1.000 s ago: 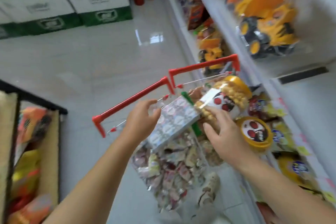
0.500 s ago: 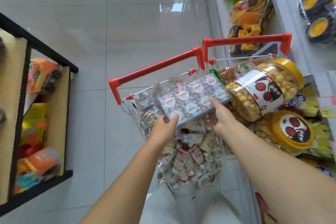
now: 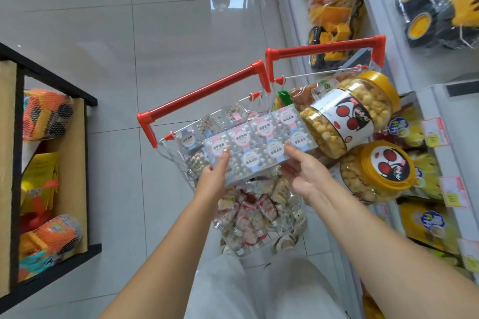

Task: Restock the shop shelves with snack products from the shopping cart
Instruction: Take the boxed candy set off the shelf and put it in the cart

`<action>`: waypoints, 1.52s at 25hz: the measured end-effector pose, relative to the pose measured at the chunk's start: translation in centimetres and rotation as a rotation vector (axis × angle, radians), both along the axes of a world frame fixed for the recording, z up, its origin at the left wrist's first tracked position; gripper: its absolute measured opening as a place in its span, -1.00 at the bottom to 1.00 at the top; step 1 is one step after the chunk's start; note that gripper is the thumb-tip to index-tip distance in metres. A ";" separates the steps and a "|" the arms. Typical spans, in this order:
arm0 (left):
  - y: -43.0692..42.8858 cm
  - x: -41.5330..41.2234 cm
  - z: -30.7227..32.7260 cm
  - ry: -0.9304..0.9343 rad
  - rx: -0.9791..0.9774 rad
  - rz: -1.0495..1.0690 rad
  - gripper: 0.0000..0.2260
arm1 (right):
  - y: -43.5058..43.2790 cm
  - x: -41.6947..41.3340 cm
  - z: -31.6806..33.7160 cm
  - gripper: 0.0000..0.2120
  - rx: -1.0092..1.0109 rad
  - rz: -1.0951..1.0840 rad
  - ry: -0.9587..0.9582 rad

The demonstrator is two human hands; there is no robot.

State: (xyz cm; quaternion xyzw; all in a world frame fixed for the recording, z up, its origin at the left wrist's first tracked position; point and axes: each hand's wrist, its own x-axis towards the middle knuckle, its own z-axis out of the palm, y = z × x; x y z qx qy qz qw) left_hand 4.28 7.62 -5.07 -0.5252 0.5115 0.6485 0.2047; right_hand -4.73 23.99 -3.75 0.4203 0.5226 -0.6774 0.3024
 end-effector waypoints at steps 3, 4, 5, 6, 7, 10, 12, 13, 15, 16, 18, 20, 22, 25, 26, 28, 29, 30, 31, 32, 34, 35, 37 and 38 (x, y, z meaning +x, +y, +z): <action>0.0 0.9 3.2 0.032 0.010 0.051 -0.11 | 1.9 3.4 3.4 -0.89 -0.093 0.034 0.068; 0.0 1.1 4.1 0.043 -0.039 0.013 -0.07 | 2.8 4.2 4.7 -0.81 -0.113 0.047 0.096; -0.1 1.2 4.8 0.061 -0.092 -0.023 -0.01 | 3.8 4.8 6.0 -0.69 -0.137 0.049 0.115; 0.0 1.0 5.8 0.088 -0.132 -0.061 0.06 | 5.1 5.1 7.4 -0.59 -0.171 0.052 0.131; 0.3 0.6 7.0 0.123 -0.154 -0.104 0.13 | 6.5 5.2 8.8 -0.49 -0.198 0.062 0.147; 1.9 -2.0 12.5 0.271 -0.203 -0.306 0.06 | 11.2 4.6 13.2 -0.12 -0.125 0.155 0.278; 3.8 -4.7 15.7 0.395 -0.199 -0.432 -0.16 | 14.1 3.9 16.5 -0.05 -0.010 0.233 0.397; 4.9 -6.3 16.9 0.461 -0.179 -0.485 -0.29 | 15.1 3.5 18.1 -0.10 0.042 0.252 0.456; 8.0 -9.6 19.2 0.593 -0.159 -0.578 -0.55 | 17.3 3.0 21.1 -0.41 0.154 0.183 0.578; 10.0 -11.2 20.8 0.662 -0.154 -0.627 -0.67 | 18.7 2.9 22.5 -0.55 0.213 0.104 0.635; 13.7 -14.3 24.1 0.806 -0.174 -0.730 -0.75 | 21.4 2.4 24.9 -0.59 0.322 -0.031 0.717; 17.4 -17.3 27.4 0.954 -0.207 -0.823 -0.61 | 24.4 1.9 27.2 -0.56 0.426 -0.129 0.793; 21.3 -20.2 30.3 1.080 -0.225 -0.918 -0.62 | 27.5 1.3 29.6 -0.61 0.502 -0.221 0.883; 27.2 -23.7 33.5 1.172 -0.326 -1.033 -0.71 | 31.5 0.2 32.2 -0.68 0.621 -0.311 0.943; 29.3 -24.8 34.0 1.182 -0.339 -1.044 -0.70 | 32.8 -0.4 32.6 -0.75 0.648 -0.326 0.947; 32.8 -26.8 34.2 1.182 -0.362 -1.066 -0.64 | 35.0 -1.5 32.8 -0.79 0.668 -0.350 0.951; 34.3 -27.7 33.9 1.180 -0.385 -1.092 -0.60 | 36.1 -2.1 32.6 -0.72 0.680 -0.349 0.954; 35.6 -28.5 33.6 1.174 -0.422 -1.123 -0.57 | 37.0 -2.7 32.3 -0.58 0.701 -0.331 0.956; 36.8 -29.3 33.4 1.163 -0.444 -1.140 -0.56 | 38.0 -3.4 31.7 -0.42 0.726 -0.310 0.950; 37.8 -30.1 33.2 1.153 -0.448 -1.141 -0.56 | 39.0 -4.1 31.0 -0.28 0.751 -0.294 0.934; 39.5 -31.5 32.8 1.163 -0.405 -1.109 -0.55 | 40.8 -5.4 29.3 -0.10 0.844 -0.271 0.886; 40.1 -32.1 32.5 1.175 -0.378 -1.096 -0.55 | 41.6 -6.0 28.4 -0.11 0.909 -0.264 0.876; 41.4 -33.3 31.6 1.196 -0.331 -1.097 -0.55 | 43.4 -7.1 26.7 -0.19 1.040 -0.262 0.851; 42.0 -33.6 31.1 1.204 -0.300 -1.093 -0.51 | 44.1 -7.6 26.0 -0.22 1.093 -0.263 0.828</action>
